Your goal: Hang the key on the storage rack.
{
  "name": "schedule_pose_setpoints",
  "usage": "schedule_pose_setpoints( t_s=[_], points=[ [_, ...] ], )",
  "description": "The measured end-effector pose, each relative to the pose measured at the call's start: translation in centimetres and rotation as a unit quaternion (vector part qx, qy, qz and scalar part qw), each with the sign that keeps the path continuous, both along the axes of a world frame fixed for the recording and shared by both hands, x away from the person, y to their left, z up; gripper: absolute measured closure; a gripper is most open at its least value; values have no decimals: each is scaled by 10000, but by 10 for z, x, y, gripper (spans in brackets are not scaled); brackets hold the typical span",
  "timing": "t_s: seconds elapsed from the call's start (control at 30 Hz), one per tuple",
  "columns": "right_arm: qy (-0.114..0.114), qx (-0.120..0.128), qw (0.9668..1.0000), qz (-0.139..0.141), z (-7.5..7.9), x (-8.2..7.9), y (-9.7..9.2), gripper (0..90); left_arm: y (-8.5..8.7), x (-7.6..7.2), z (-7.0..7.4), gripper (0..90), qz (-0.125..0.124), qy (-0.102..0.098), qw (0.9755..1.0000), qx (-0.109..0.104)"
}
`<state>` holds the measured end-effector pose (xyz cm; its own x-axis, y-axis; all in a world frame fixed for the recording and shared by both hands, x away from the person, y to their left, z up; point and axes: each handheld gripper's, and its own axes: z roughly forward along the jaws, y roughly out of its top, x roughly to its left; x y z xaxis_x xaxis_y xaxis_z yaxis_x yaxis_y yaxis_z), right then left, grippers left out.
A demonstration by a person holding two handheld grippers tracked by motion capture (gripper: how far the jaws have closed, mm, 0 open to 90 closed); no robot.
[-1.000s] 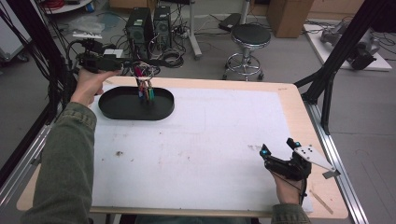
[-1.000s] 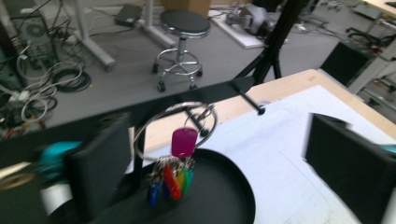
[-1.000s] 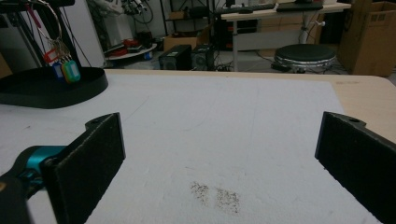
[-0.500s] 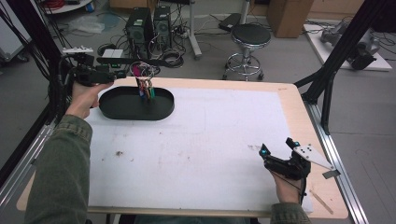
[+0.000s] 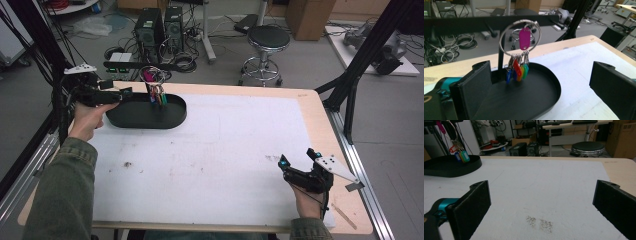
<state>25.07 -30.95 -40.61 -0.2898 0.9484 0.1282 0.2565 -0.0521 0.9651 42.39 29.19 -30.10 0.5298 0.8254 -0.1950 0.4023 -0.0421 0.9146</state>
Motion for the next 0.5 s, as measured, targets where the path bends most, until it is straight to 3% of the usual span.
schedule_pose_setpoints(
  t_s=[0.17, 0.3, 0.5],
  points=[
    [29, -5, 10000, 6, 0, 0, 0, 5, -4, -9, -9, 50, -30, -50, 9998, 182],
    [30, -9, 10000, 5, -1, 1, 1, 5, -8, -18, -16, 50, -95, -109, 9999, 84],
    [48, -20, 10000, 32, -1, 1, 2, 5, -17, -28, -23, 50, -122, -190, 9994, 269]
  ],
)
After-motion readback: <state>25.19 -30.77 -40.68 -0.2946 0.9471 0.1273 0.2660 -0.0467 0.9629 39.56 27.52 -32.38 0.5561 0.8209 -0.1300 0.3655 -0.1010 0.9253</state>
